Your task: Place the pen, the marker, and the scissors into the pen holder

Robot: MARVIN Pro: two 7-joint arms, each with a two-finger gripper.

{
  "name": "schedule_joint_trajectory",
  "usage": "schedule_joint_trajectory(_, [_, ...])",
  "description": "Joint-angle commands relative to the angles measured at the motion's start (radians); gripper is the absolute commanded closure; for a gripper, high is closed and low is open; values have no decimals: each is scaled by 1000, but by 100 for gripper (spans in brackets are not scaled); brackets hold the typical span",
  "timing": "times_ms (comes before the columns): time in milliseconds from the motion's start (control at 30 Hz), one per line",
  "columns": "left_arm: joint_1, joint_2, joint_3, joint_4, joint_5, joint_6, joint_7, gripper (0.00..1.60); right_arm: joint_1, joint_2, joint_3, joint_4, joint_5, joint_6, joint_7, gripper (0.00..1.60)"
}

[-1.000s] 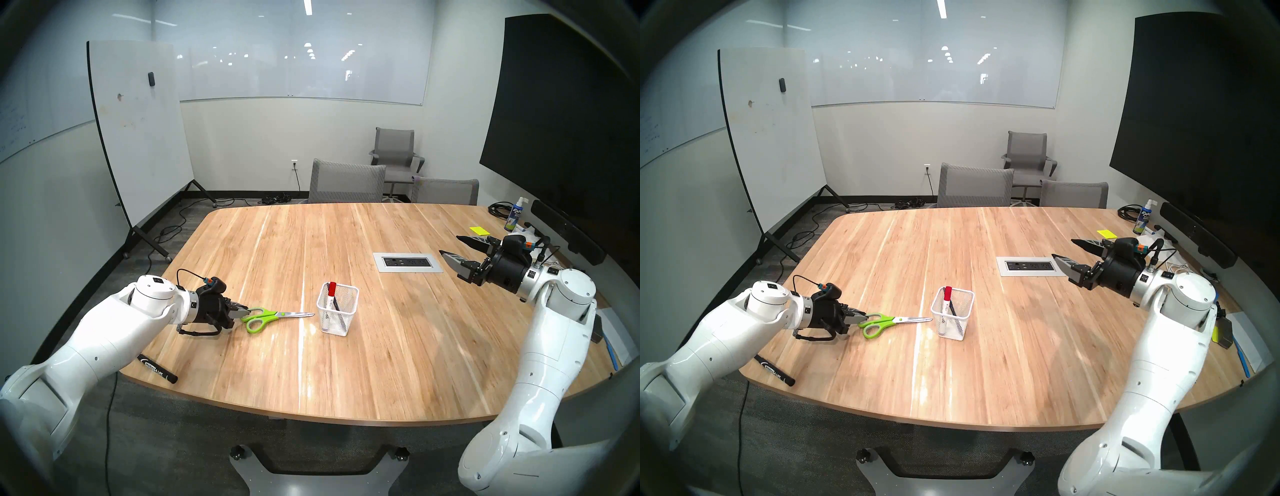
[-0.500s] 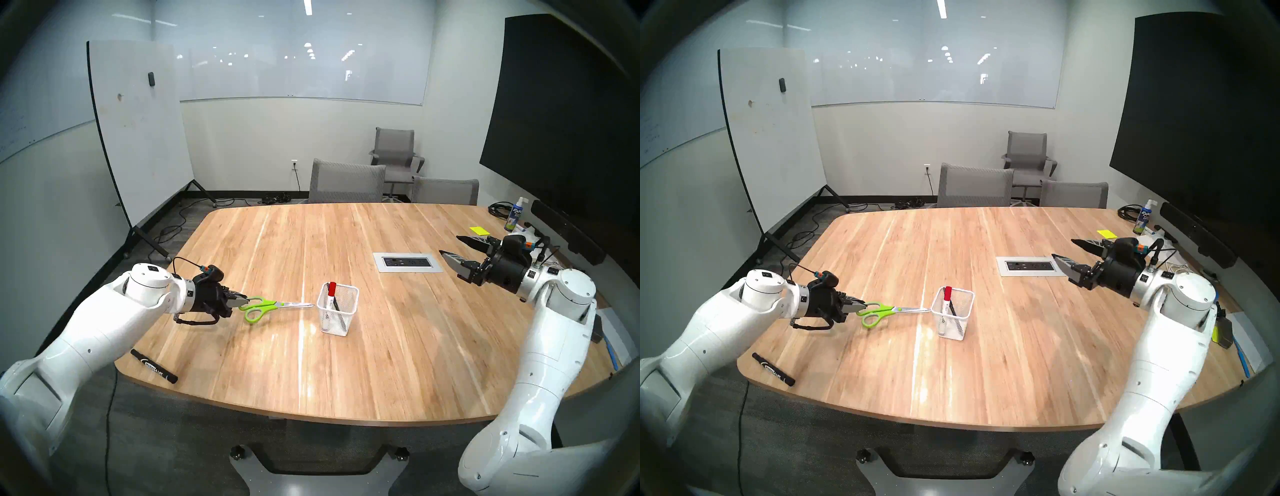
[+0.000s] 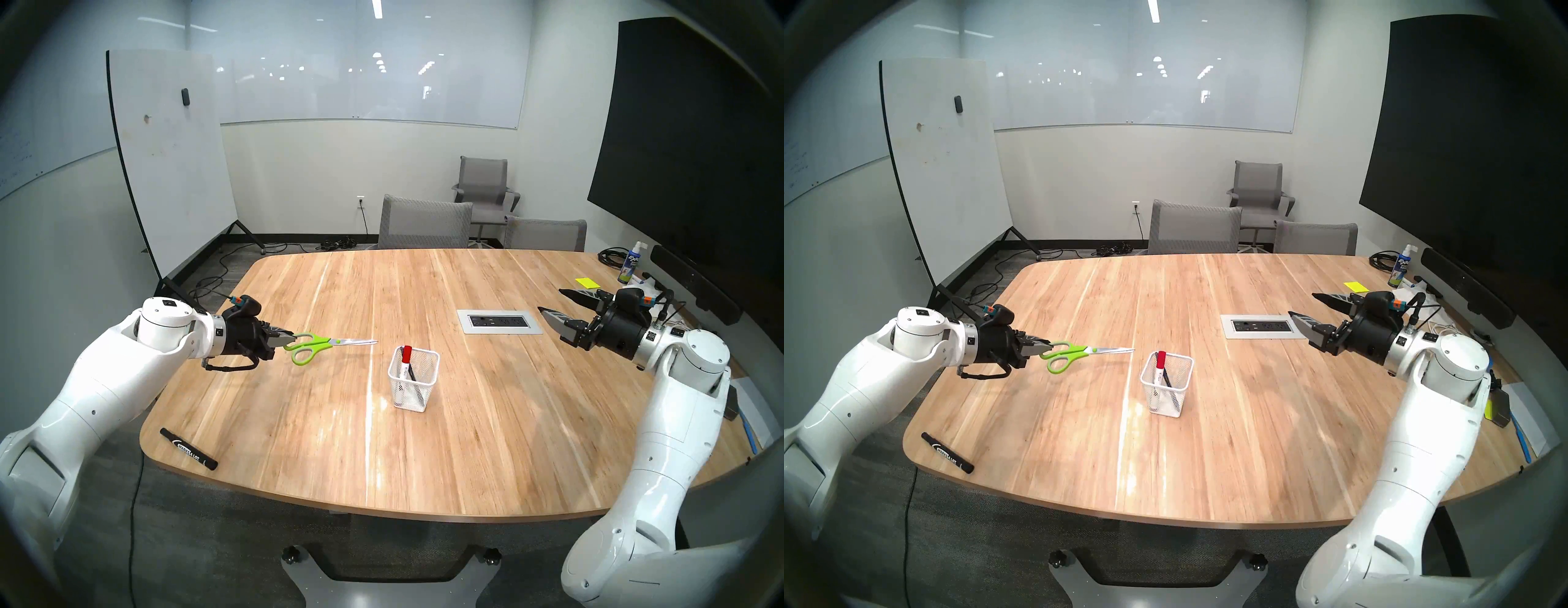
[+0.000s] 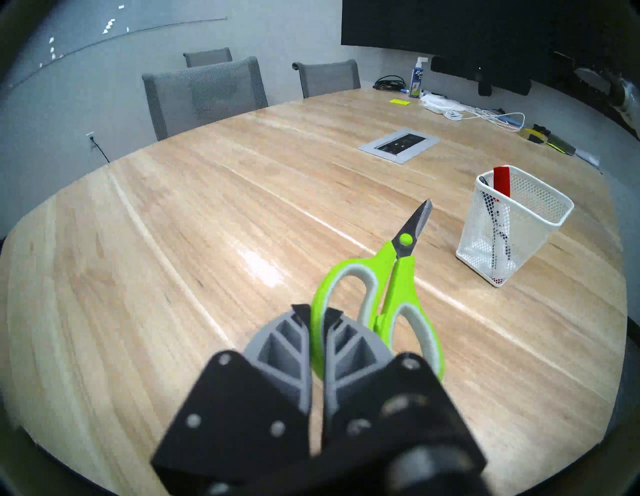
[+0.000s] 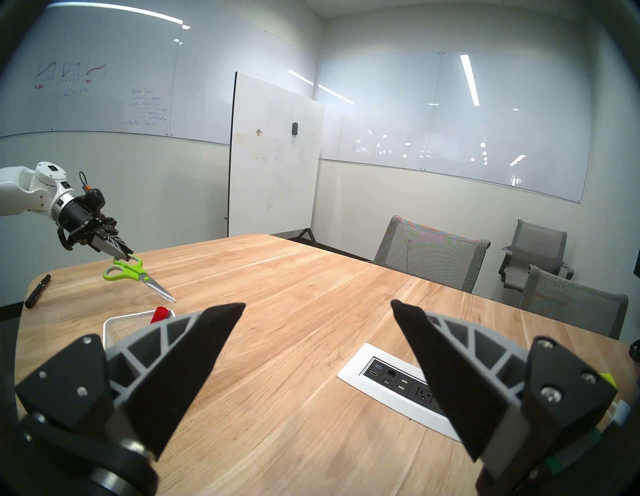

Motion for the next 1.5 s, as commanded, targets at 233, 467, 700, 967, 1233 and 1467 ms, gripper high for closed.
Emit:
schedule_joint_trajectory(233, [-141, 48, -85, -78, -7, 24, -12, 160, 14, 0, -2, -12, 7, 0, 1, 0])
schedule_joint_trajectory(467, [-197, 60, -106, -119, -2, 54, -37, 160, 14, 0, -2, -12, 7, 0, 1, 0])
schedule_joint_trajectory(700, [-252, 97, -91, -174, 32, 99, -89, 160, 14, 0, -2, -13, 7, 0, 1, 0])
schedule_joint_trajectory(967, [-318, 97, -76, -227, 74, 153, -142, 160, 14, -1, -2, -13, 8, 0, 2, 0])
schedule_joint_trajectory(1233, [-387, 89, -38, -272, 135, 197, -200, 160, 14, -1, -2, -13, 8, 0, 2, 0])
schedule_joint_trajectory(1467, [-440, 75, 18, -322, 196, 222, -253, 160, 14, -1, -2, -14, 8, 0, 2, 0])
